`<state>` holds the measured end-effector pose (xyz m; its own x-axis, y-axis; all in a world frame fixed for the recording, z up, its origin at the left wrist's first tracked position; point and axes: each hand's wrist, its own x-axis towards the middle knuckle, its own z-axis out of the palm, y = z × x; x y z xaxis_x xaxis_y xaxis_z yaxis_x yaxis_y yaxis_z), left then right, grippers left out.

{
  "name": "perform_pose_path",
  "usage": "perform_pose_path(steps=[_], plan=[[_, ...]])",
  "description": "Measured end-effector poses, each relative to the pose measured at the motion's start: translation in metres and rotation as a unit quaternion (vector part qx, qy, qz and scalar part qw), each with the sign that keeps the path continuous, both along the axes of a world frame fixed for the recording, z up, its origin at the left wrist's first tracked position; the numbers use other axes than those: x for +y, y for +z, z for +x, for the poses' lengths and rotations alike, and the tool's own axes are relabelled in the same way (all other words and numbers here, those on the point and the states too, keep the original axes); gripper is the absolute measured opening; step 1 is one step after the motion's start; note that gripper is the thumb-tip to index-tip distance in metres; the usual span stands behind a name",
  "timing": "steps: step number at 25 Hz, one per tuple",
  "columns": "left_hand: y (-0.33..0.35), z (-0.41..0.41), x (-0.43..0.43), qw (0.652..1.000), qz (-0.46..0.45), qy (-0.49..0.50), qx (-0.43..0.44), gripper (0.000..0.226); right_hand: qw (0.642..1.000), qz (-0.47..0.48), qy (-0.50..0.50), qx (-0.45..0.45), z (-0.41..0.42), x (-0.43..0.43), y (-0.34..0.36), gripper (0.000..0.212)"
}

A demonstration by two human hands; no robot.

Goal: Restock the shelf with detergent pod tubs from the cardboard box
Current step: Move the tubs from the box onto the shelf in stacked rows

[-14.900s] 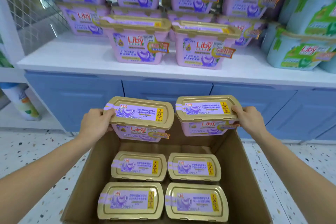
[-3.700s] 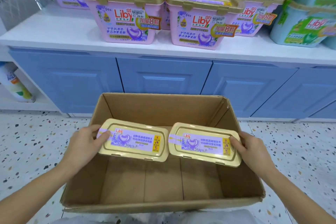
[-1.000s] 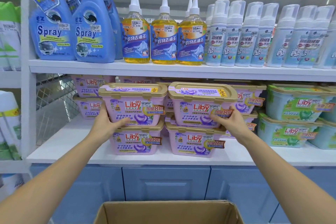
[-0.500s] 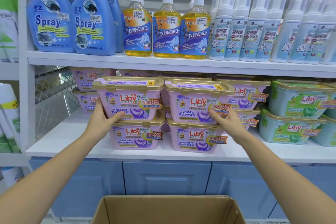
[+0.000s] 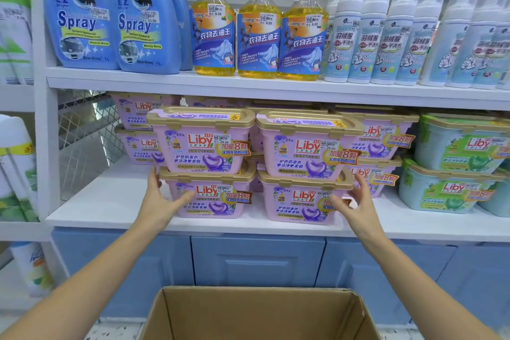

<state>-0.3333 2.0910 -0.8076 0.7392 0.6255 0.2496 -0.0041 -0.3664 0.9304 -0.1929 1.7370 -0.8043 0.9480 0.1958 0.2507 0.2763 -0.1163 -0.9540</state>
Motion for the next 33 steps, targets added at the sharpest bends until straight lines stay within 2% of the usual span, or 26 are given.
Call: perform_pose_path(steps=[2,3,4,6,7,9,13,18,22,33], plan=[[-0.021,0.002,-0.004,0.997,-0.015,-0.001,0.069,0.1,0.999,-0.043,-0.001,0.016,-0.002,0.003,-0.022,0.122],[-0.026,0.003,-0.009,0.995,-0.004,0.01,0.1,0.09,0.997,-0.075,0.003,0.019,0.001,0.006,-0.03,0.118],[-0.029,0.006,-0.014,0.993,0.012,0.026,0.115,0.076,0.995,-0.103,0.0,0.021,0.002,0.009,-0.034,0.102],[-0.031,0.01,-0.02,0.99,0.037,0.056,0.121,0.06,0.991,-0.131,-0.026,0.017,0.007,0.014,-0.034,0.056],[-0.029,0.01,-0.022,0.99,0.041,0.058,0.12,0.059,0.989,-0.145,-0.028,0.009,0.01,0.015,-0.032,0.044],[-0.03,0.012,-0.022,0.99,0.051,0.057,0.118,0.058,0.984,-0.175,-0.015,-0.004,0.015,0.012,-0.029,0.035],[-0.035,0.012,-0.022,0.989,0.065,0.065,0.117,0.059,0.976,-0.216,-0.008,-0.035,0.021,0.009,-0.033,0.036],[-0.039,0.01,-0.02,0.993,0.061,0.076,0.071,0.047,0.978,-0.202,0.003,-0.048,0.022,0.01,-0.033,0.034],[-0.046,0.002,-0.001,0.989,0.09,0.097,0.066,0.044,0.977,-0.207,0.01,-0.045,0.016,0.019,-0.03,0.034],[-0.038,-0.045,0.118,0.986,0.126,0.068,0.091,0.041,0.981,-0.18,0.005,-0.068,-0.036,0.134,-0.033,0.027]])
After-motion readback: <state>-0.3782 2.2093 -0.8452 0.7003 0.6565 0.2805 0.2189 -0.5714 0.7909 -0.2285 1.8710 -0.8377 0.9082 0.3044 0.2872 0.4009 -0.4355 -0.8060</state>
